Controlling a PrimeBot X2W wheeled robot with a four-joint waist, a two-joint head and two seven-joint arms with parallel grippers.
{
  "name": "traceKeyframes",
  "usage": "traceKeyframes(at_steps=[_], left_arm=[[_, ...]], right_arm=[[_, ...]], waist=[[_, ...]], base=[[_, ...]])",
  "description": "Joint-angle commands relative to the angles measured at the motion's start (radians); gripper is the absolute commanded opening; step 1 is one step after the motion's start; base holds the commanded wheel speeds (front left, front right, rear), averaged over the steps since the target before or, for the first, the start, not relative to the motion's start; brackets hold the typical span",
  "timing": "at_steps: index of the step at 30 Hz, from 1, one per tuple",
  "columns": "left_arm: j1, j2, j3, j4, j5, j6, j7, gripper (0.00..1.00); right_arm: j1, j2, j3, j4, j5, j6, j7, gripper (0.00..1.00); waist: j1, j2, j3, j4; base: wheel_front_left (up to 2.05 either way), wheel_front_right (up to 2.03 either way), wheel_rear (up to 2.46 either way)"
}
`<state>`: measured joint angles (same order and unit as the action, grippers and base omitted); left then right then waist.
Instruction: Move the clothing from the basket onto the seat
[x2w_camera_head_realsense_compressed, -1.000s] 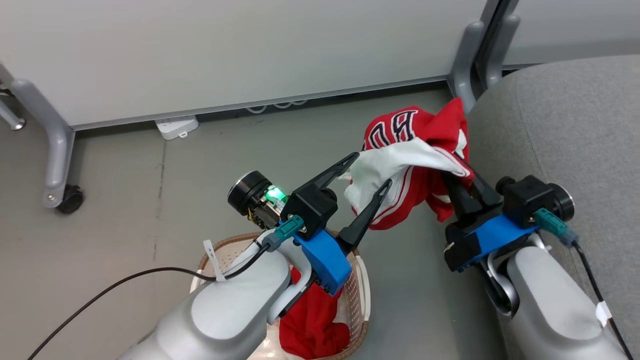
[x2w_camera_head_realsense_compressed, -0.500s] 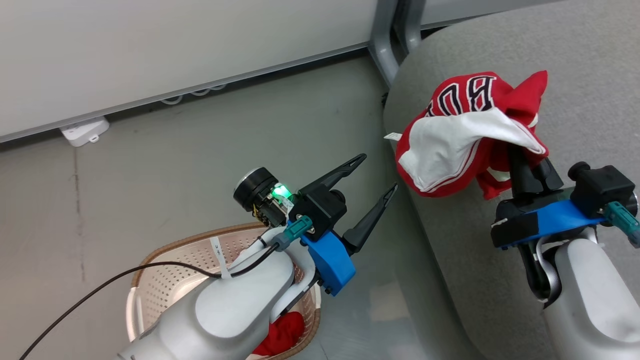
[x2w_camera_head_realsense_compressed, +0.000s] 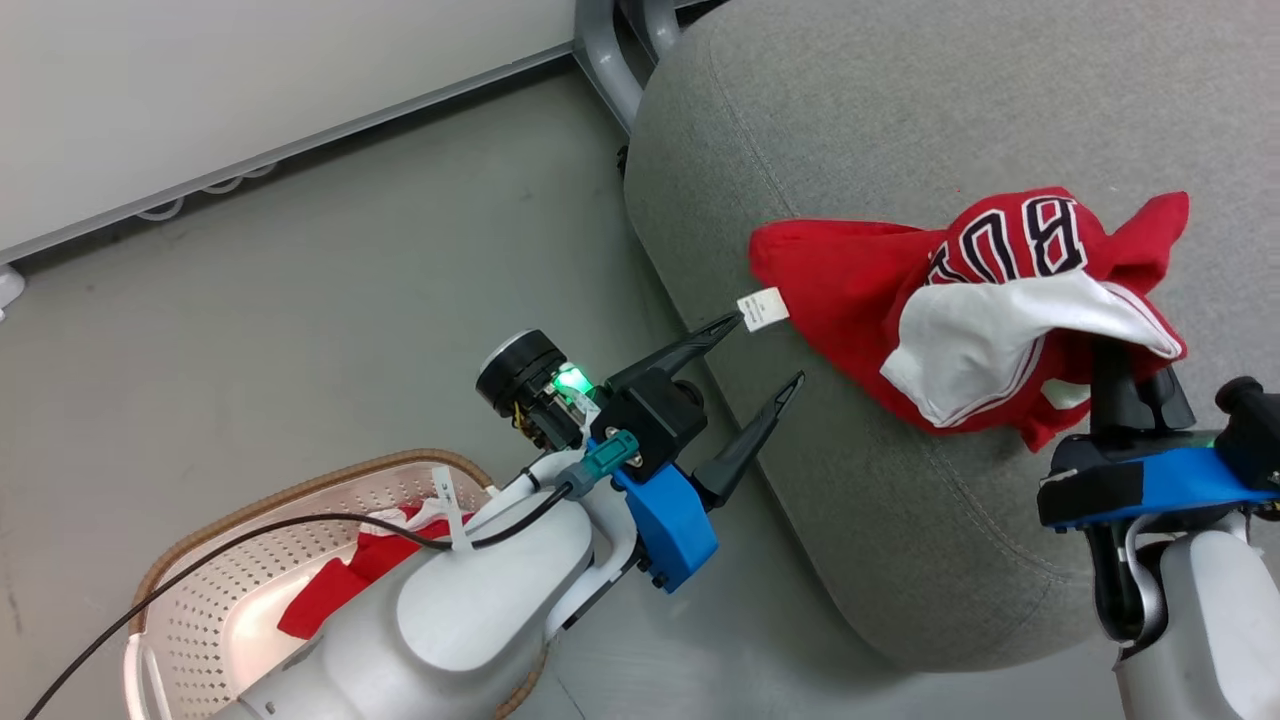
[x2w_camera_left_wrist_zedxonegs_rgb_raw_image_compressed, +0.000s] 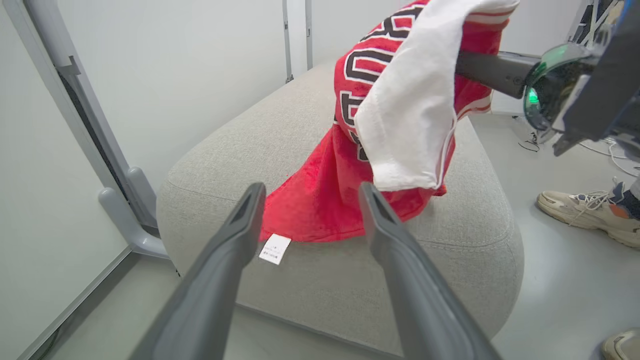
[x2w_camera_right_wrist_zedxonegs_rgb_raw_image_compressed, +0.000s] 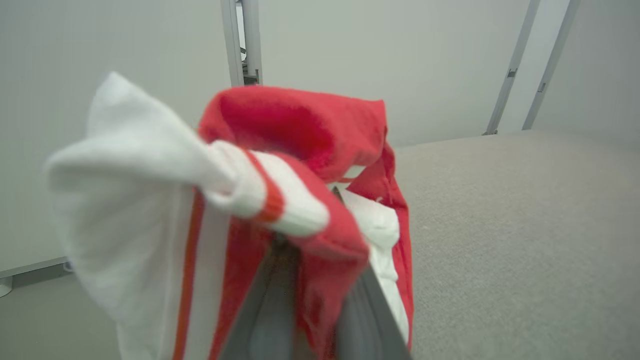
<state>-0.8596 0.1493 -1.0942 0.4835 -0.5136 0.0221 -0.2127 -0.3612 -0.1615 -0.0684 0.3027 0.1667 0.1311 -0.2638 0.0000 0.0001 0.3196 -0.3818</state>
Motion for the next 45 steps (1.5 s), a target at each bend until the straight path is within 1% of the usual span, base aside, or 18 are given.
traceKeyframes(at_steps=[1,7,9,16,18,20,23,28,33,38,42,45], left_arm=[[-0.012,0.004,-0.002,0.004,0.004,-0.004,0.001,1.00],[-0.020,0.002,-0.005,0.008,0.000,-0.005,-0.004,1.00],[-0.021,0.005,-0.003,0.006,-0.002,-0.003,-0.005,1.00],[-0.042,0.018,0.003,-0.007,0.002,0.009,0.002,1.00],[-0.051,0.024,0.004,-0.011,0.005,0.011,0.004,1.00],[-0.063,0.029,0.003,-0.019,0.010,0.013,0.010,1.00],[-0.082,0.036,0.002,-0.031,0.016,0.018,0.023,1.00],[-0.120,0.055,0.005,-0.053,0.031,0.024,0.038,1.00],[-0.158,0.075,0.005,-0.079,0.047,0.031,0.054,1.00],[-0.197,0.091,0.006,-0.106,0.063,0.034,0.065,1.00],[-0.220,0.107,0.007,-0.122,0.074,0.038,0.075,1.00],[-0.226,0.114,0.006,-0.130,0.076,0.043,0.077,1.00]], right_arm=[[0.015,0.010,-0.012,-0.006,-0.002,-0.001,-0.001,0.00],[0.018,0.022,-0.022,-0.006,-0.006,-0.001,-0.001,0.00],[-0.002,0.030,-0.023,-0.013,0.015,-0.001,-0.001,0.00],[-0.099,-0.005,-0.010,-0.052,0.005,-0.001,-0.001,0.00],[-0.150,-0.024,-0.007,-0.069,0.000,-0.001,-0.001,0.00],[-0.202,-0.050,-0.027,-0.084,0.001,-0.001,-0.001,0.00],[-0.275,-0.096,-0.079,-0.091,0.015,-0.001,-0.001,0.00],[-0.393,-0.198,-0.176,-0.090,0.036,-0.001,-0.001,0.00],[-0.471,-0.271,-0.278,-0.055,0.053,-0.001,-0.001,0.00],[-0.500,-0.311,-0.348,0.032,0.068,-0.001,-0.001,0.00],[-0.505,-0.313,-0.366,0.123,0.059,-0.001,-0.001,0.00],[-0.499,-0.308,-0.348,0.195,0.039,-0.001,-0.001,0.00]], waist=[[0.0000,-0.0001,0.010,-0.012],[0.0000,-0.0001,0.018,-0.015],[0.0000,-0.0001,0.022,-0.013],[0.0000,-0.0001,0.068,-0.002],[0.0000,-0.0001,0.090,0.004],[0.0000,-0.0001,0.117,0.012],[0.0000,-0.0001,0.163,0.031],[0.0000,-0.0001,0.248,0.062],[0.0000,-0.0001,0.329,0.080],[0.0000,-0.0001,0.404,0.092],[0.0000,-0.0001,0.448,0.095],[0.0000,-0.0001,0.467,0.096]], base=[[0.00,0.00,0.00],[0.00,0.00,0.00],[0.00,0.00,0.00],[0.00,0.00,0.00],[0.00,0.00,0.00],[0.00,0.00,0.00],[0.00,0.00,0.00],[0.00,0.00,0.00],[0.00,0.00,0.00],[0.00,0.00,0.00],[0.00,0.00,0.00],[0.00,0.00,0.00]])
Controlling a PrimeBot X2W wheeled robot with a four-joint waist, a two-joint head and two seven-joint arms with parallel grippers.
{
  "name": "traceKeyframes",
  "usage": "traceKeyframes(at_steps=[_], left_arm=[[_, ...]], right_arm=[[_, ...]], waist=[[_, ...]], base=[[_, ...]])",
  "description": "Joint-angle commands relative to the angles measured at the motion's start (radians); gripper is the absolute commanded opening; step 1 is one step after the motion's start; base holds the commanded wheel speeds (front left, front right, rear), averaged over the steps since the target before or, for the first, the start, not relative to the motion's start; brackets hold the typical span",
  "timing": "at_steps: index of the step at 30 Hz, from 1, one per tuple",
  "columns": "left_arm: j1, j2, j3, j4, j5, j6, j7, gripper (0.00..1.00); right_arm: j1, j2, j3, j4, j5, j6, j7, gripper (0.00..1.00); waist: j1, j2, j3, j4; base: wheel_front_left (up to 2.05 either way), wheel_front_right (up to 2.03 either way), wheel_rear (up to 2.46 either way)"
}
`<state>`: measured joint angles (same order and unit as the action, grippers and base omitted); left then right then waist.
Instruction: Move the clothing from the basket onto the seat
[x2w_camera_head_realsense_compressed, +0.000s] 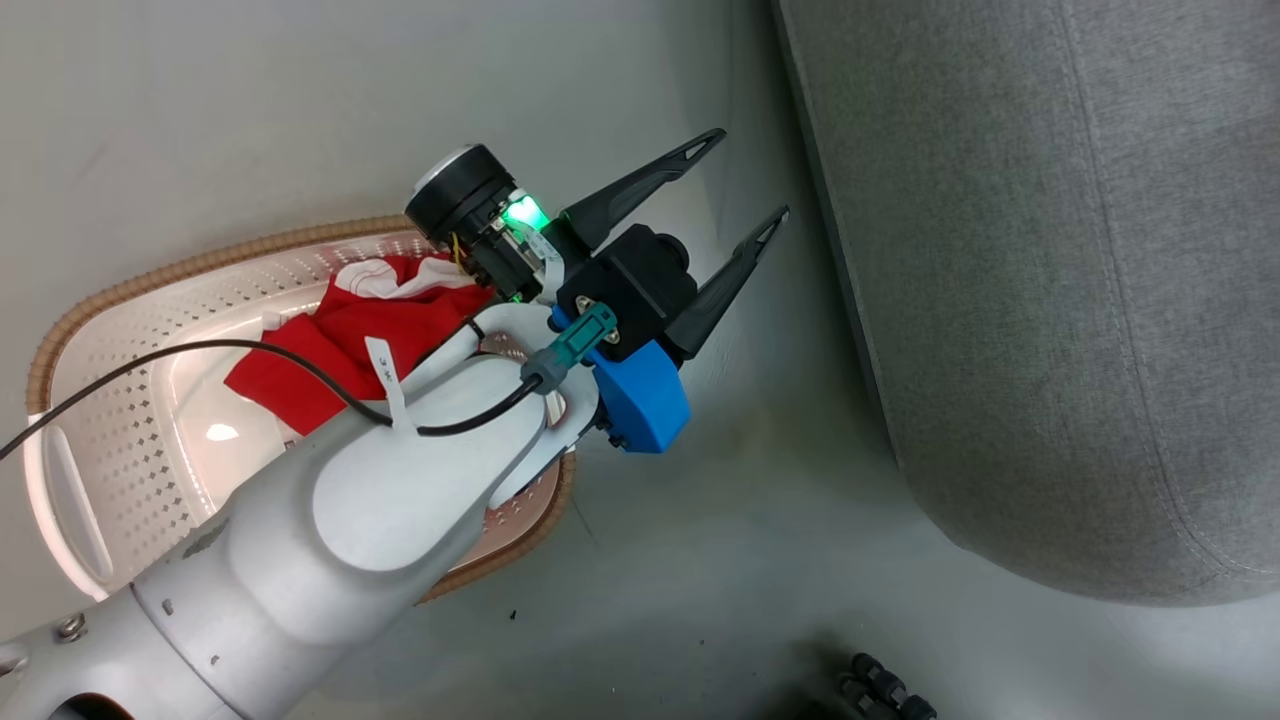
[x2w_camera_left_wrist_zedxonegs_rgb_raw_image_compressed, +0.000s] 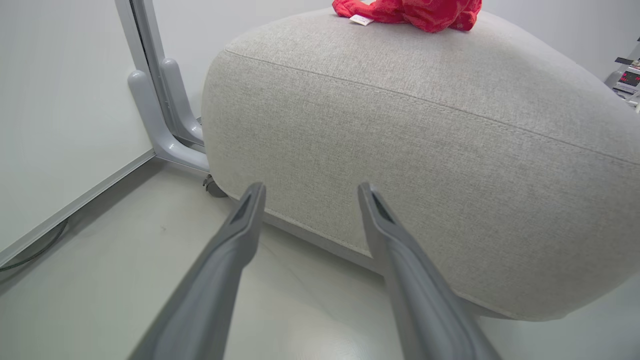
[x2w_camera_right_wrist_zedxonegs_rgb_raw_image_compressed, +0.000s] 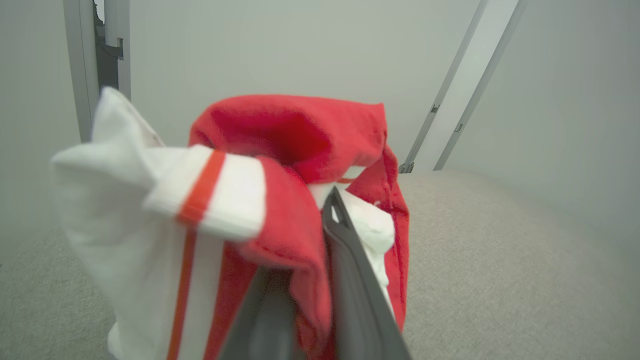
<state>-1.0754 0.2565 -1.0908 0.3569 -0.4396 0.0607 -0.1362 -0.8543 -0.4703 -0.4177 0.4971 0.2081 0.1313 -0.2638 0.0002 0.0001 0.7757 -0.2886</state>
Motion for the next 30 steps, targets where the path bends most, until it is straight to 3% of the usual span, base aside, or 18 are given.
traceKeyframes(at_steps=[1,11,12,13,14,30], left_arm=[[-0.010,0.009,0.002,-0.006,0.002,0.006,0.000,1.00],[-0.002,0.022,-0.004,-0.011,-0.006,0.013,0.003,1.00],[-0.001,0.022,-0.004,-0.010,-0.007,0.013,0.001,1.00],[0.001,0.022,-0.005,-0.008,-0.009,0.014,-0.001,1.00],[0.004,0.022,-0.005,-0.006,-0.011,0.015,-0.004,1.00],[0.143,-0.017,0.016,0.076,-0.089,0.036,-0.100,1.00]], right_arm=[[-0.007,0.008,0.003,0.020,-0.007,-0.001,-0.001,0.00],[0.017,0.050,0.052,0.150,-0.007,-0.001,-0.001,0.00],[0.019,0.053,0.052,0.160,-0.004,-0.001,-0.001,0.05],[0.022,0.055,0.055,0.172,-0.002,-0.001,-0.001,0.38],[0.023,0.054,0.059,0.176,-0.001,-0.001,-0.001,0.98],[0.306,0.104,0.169,-0.015,-0.048,-0.001,-0.001,1.00]], waist=[[-0.0002,-0.0001,0.014,0.003],[-0.0002,-0.0001,0.017,0.001],[-0.0002,-0.0001,0.014,0.001],[-0.0002,-0.0001,0.009,0.000],[-0.0002,-0.0001,0.004,0.000],[-0.0002,-0.0001,-0.261,0.033]], base=[[0.00,0.00,0.00],[0.00,0.00,0.00],[0.00,0.00,0.00],[0.00,0.00,0.00],[0.00,0.00,0.00],[0.00,0.00,0.00]])
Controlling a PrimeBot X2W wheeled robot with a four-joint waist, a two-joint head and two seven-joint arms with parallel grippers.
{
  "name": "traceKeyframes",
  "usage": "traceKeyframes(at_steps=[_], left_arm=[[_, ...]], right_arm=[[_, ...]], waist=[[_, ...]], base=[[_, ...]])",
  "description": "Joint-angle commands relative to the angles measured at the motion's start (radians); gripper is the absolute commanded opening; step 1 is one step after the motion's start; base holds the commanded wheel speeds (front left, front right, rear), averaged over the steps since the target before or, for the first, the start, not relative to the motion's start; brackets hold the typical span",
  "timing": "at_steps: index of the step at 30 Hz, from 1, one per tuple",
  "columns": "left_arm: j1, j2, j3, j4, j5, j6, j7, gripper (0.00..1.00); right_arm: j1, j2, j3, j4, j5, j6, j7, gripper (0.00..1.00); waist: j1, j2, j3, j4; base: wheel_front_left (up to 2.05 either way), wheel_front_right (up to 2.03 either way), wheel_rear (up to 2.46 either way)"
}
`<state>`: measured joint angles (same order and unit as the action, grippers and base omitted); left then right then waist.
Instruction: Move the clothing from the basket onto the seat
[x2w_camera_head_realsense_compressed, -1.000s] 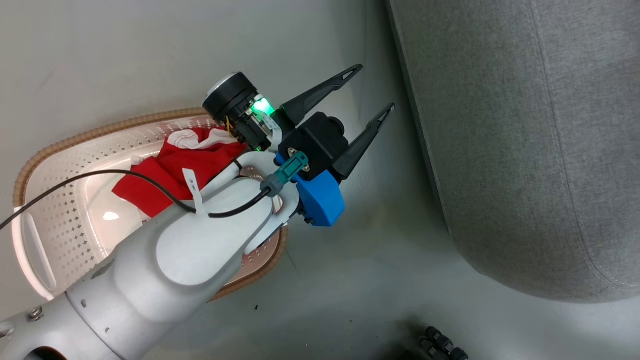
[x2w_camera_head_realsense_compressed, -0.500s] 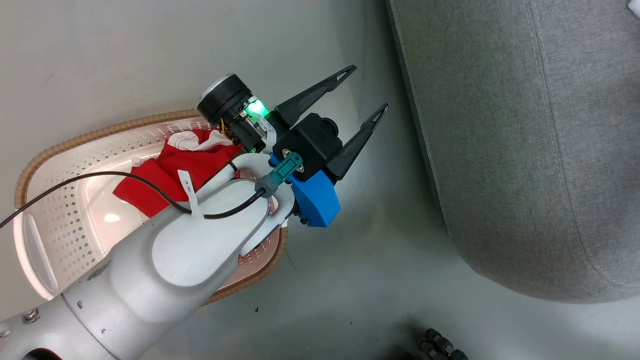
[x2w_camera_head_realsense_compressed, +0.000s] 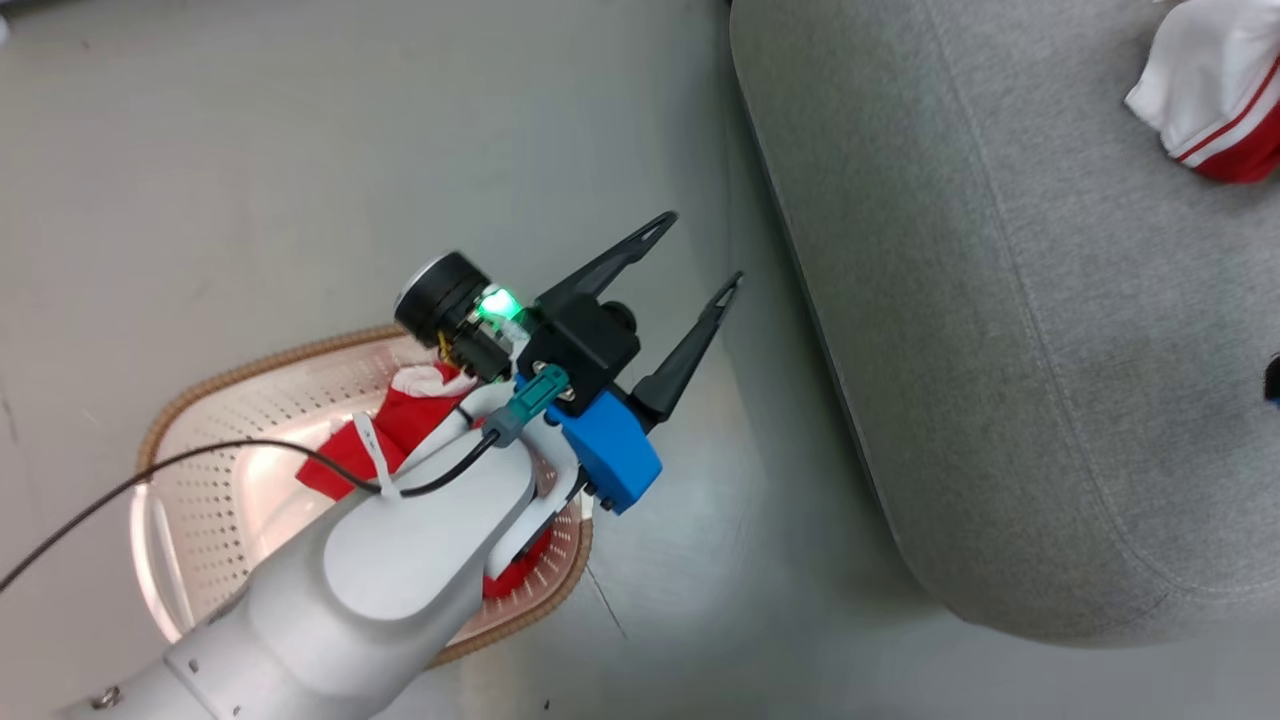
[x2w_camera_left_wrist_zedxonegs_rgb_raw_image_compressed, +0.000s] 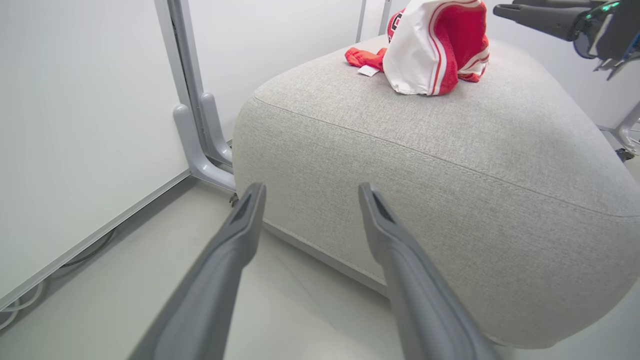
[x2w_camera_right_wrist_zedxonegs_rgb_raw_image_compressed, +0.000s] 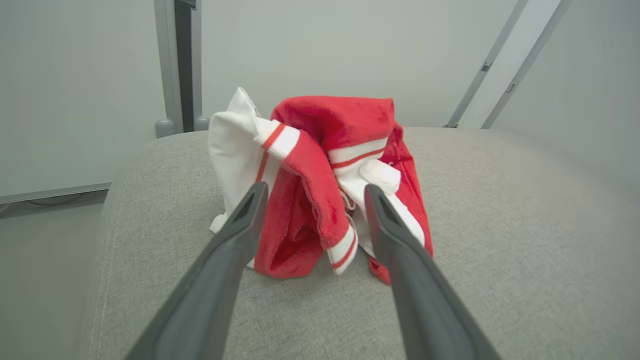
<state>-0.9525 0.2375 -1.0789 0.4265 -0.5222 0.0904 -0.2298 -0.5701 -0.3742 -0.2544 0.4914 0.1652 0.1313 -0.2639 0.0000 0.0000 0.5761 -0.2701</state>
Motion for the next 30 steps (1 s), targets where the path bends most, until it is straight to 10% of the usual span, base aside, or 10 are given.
traceKeyframes(at_steps=[1,15,30], left_arm=[[0.036,0.003,0.012,0.011,-0.013,0.011,-0.014,1.00],[0.308,0.026,0.280,-0.051,-0.032,0.090,-0.036,1.00],[0.644,-0.019,0.664,-0.177,0.117,0.037,-0.036,1.00]], right_arm=[[0.039,0.012,0.018,-0.026,-0.007,-0.001,-0.001,1.00],[0.232,0.108,0.194,-0.195,-0.012,-0.001,-0.001,1.00],[0.396,0.188,0.277,-0.267,0.015,-0.001,-0.001,1.00]], waist=[[0.0000,0.0000,-0.084,0.018],[0.0000,0.0000,-0.345,0.130],[0.0000,0.0000,-0.491,0.227]], base=[[0.00,0.00,0.00],[0.00,0.00,0.00],[0.00,0.00,0.00]])
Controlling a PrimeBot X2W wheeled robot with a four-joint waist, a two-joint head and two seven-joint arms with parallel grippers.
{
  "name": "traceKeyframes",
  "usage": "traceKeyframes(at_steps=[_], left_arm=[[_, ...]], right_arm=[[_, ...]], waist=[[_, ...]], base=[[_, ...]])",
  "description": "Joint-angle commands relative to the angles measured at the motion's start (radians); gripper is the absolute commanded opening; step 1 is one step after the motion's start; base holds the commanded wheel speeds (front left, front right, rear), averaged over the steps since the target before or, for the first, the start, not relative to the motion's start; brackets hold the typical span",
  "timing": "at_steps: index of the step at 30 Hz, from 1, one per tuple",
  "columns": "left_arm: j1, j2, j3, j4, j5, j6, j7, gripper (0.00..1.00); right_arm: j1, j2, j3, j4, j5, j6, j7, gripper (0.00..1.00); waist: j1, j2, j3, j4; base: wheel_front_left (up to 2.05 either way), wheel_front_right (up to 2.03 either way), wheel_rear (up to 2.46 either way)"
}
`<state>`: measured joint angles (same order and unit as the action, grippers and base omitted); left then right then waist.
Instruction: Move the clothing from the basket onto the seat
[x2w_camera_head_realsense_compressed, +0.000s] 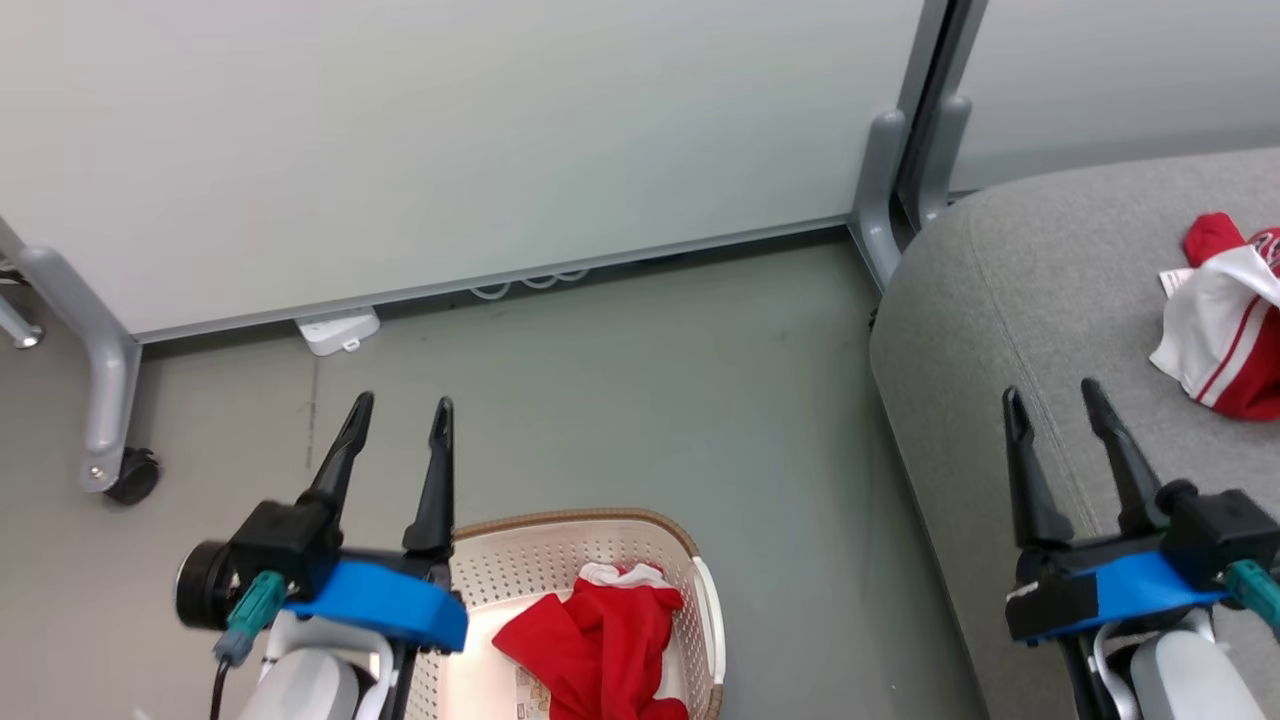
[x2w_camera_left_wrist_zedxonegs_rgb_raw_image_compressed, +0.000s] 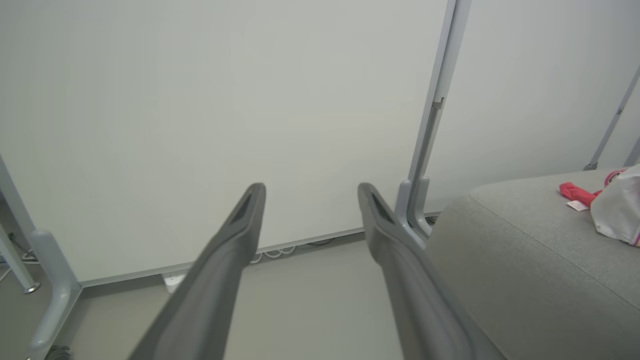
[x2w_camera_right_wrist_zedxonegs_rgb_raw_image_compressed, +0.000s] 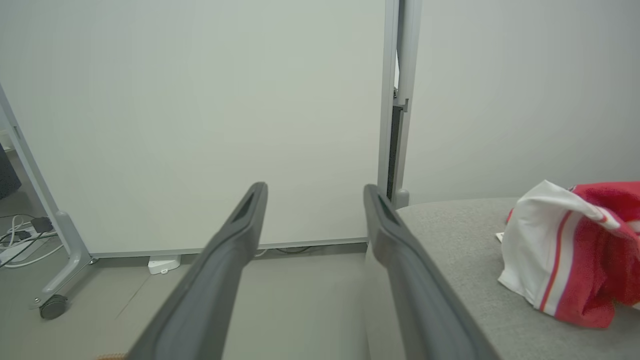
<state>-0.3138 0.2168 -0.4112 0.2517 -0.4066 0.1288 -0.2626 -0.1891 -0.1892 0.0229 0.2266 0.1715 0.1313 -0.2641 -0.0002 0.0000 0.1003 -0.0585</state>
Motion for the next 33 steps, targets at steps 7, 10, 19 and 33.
traceKeyframes(at_steps=[7,10,19,33], left_arm=[[0.143,-0.049,0.139,-0.009,0.076,-0.063,-0.003,1.00],[0.187,-0.072,0.185,-0.002,0.102,-0.089,-0.003,1.00],[0.239,-0.129,0.280,0.018,0.172,-0.159,-0.003,1.00],[0.239,-0.159,0.342,0.038,0.229,-0.207,-0.003,1.00]], right_arm=[[0.091,0.027,-0.013,-0.003,-0.001,-0.001,-0.001,1.00],[0.123,0.037,-0.023,-0.001,-0.004,-0.001,-0.001,1.00],[0.166,0.054,-0.037,0.009,-0.008,-0.001,-0.001,1.00],[0.165,0.066,-0.028,0.014,-0.010,-0.001,-0.001,1.00]], waist=[[0.0002,0.0000,-0.064,0.044],[0.0002,0.0000,-0.081,0.054],[0.0002,0.0000,-0.096,0.068],[0.0002,0.0000,-0.088,0.061]], base=[[0.00,0.00,0.00],[0.00,0.00,0.00],[0.00,0.00,0.00],[0.00,0.00,0.00]])
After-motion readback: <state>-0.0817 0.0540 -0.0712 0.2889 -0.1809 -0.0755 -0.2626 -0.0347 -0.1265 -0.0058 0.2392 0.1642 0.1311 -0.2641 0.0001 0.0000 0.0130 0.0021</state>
